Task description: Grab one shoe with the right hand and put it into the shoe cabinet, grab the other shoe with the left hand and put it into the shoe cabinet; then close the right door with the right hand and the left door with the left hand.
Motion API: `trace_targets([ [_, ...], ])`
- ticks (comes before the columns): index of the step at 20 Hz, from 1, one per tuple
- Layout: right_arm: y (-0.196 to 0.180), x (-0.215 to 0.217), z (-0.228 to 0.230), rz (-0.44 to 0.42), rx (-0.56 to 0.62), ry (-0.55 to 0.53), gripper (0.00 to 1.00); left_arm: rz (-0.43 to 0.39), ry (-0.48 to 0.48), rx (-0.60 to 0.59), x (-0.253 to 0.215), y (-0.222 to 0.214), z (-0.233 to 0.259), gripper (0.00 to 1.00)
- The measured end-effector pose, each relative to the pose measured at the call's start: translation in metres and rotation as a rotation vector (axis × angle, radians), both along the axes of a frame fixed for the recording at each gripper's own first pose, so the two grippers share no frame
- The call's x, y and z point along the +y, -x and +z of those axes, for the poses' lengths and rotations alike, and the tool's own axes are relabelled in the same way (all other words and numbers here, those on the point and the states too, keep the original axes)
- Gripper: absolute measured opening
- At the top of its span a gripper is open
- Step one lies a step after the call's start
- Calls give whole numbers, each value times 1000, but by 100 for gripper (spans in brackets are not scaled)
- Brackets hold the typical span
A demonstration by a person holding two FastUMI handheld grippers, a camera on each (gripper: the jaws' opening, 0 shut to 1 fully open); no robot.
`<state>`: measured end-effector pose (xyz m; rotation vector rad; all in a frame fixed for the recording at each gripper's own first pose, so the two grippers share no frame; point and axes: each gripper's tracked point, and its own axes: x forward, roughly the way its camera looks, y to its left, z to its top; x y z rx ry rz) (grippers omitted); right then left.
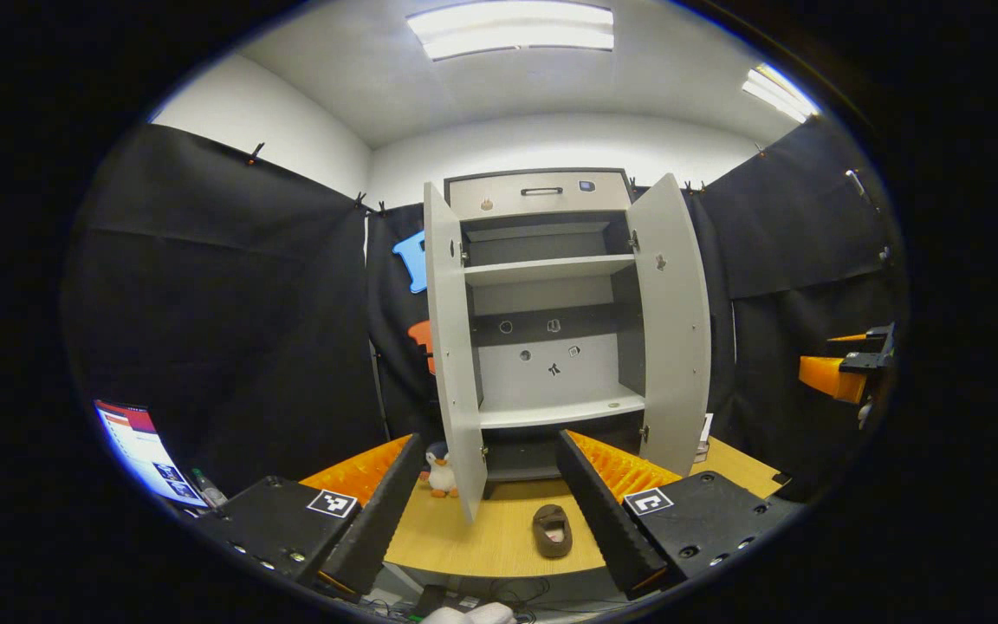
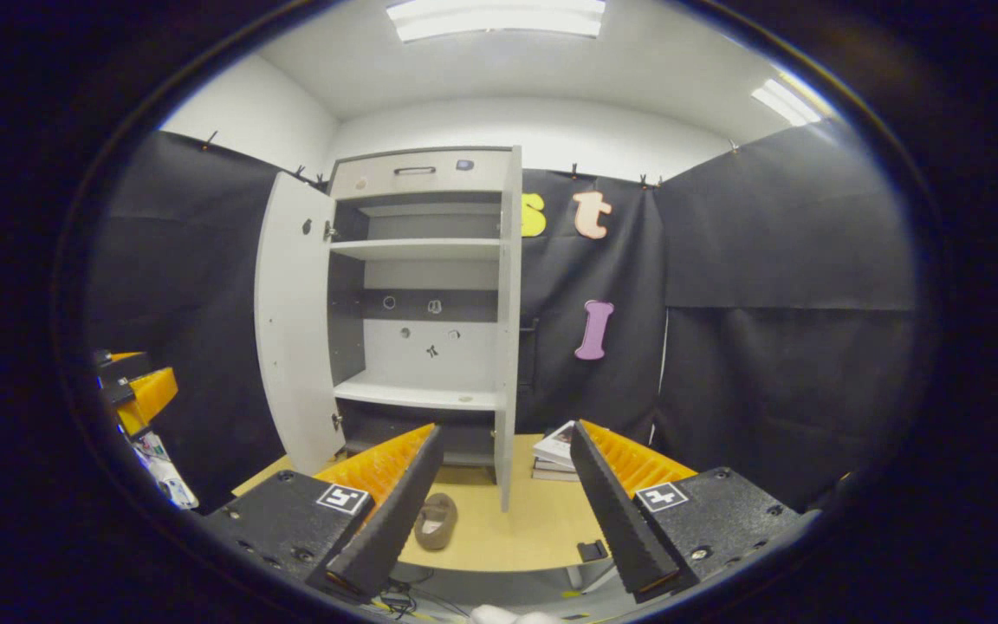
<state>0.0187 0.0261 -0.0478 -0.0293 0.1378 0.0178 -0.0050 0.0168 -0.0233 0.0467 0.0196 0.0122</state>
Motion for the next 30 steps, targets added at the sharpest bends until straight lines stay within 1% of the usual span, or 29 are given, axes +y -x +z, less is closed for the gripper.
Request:
trace_targets([
  [4, -21, 33, -66, 68, 141, 18, 97, 27, 3, 12, 14, 6, -10, 96],
  [5, -28, 42, -85, 85, 182, 16, 96, 34, 6, 19, 17, 6, -13, 96],
  [8, -54, 70, -152, 138, 315, -7, 97, 54, 10, 39, 23, 5, -20, 96],
  [10, -73, 89, -196, 171, 397, -21, 96, 79, 4, 36, 27, 2, -20, 96],
  [13, -105, 115, -263, 211, 513, -35, 97, 97, 3, 52, 22, -5, -23, 96],
  [15, -126, 126, -302, 216, 590, -78, 98, 111, -7, 63, 20, -12, -24, 96],
  [17, -148, 135, -330, 218, 630, -86, 97, 126, -14, 65, 17, -18, -22, 96],
  [18, -160, 138, -344, 220, 650, -79, 96, 131, -15, 68, 15, -21, -23, 96],
  [19, -172, 140, -358, 218, 666, -74, 93, 141, -19, 71, 14, -25, -24, 96],
  [23, -210, 149, -409, 211, 762, -92, 90, 185, -30, 71, 16, -40, -22, 96],
  [27, -239, 160, -440, 208, 811, -98, 88, 232, -35, 83, 19, -57, -24, 96],
  [30, -261, 169, -458, 185, 845, -143, 88, 258, -34, 111, 22, -69, -30, 96],
])
